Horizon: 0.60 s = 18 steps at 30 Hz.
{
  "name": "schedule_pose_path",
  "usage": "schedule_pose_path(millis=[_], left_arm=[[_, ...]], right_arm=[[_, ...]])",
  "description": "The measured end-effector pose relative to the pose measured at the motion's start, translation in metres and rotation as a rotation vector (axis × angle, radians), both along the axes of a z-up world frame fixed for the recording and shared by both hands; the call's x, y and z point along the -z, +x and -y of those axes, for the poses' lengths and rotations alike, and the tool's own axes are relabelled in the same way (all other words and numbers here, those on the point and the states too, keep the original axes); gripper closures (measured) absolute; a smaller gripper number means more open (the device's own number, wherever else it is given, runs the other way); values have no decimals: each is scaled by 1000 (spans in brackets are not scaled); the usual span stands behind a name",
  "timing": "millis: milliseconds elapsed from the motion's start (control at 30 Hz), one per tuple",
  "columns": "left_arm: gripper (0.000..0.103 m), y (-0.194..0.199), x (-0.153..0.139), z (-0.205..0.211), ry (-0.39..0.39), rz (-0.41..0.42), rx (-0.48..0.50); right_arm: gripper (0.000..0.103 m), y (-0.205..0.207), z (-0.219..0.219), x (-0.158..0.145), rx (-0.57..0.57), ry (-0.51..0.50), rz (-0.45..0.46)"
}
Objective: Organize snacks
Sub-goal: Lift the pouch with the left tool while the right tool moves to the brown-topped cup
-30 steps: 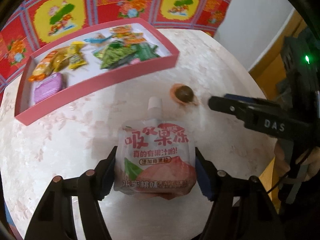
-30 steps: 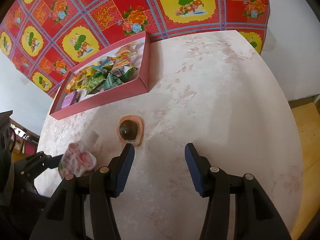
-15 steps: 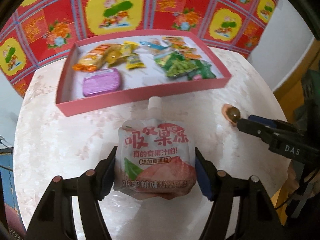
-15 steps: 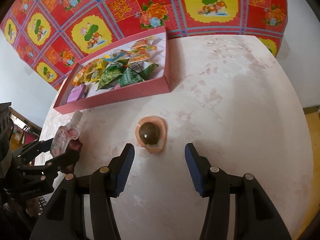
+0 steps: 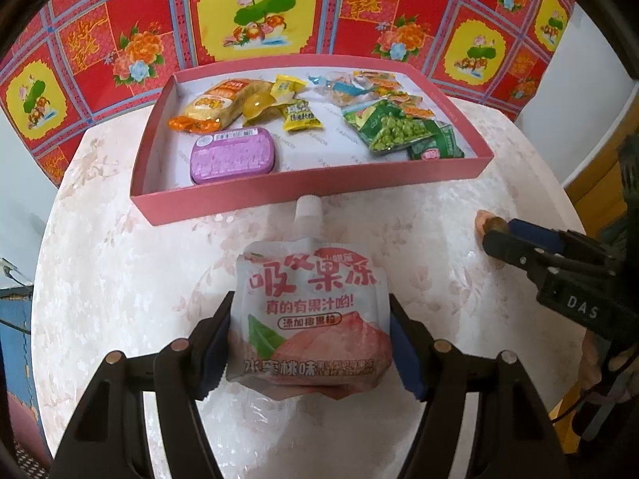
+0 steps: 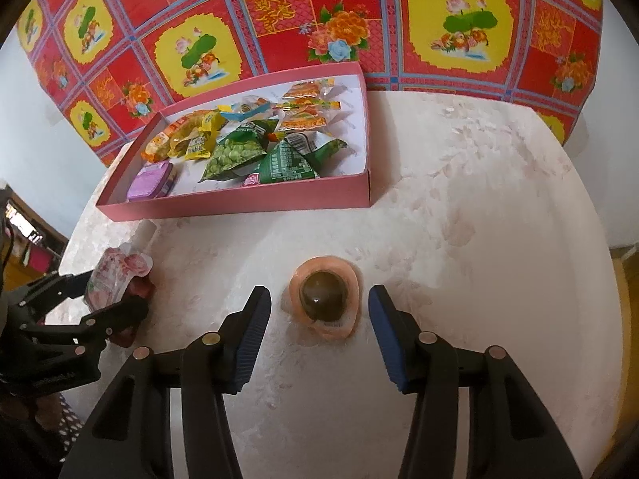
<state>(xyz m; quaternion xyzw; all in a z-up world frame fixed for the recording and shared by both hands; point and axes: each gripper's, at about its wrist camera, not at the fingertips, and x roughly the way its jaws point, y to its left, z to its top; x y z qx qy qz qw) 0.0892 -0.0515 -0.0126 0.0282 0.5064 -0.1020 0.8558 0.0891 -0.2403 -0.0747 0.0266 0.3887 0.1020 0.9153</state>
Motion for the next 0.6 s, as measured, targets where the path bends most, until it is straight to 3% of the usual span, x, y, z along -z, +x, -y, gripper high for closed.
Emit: schedule_pose_path(millis=[200,600], left_arm=[[31,3,0,2,9,10,13],[31,3,0,-2,-26,15,24]], right_arm=[[70,0,-1,1,10,-44,26],[71,0,-4,1,-4,-5,9]])
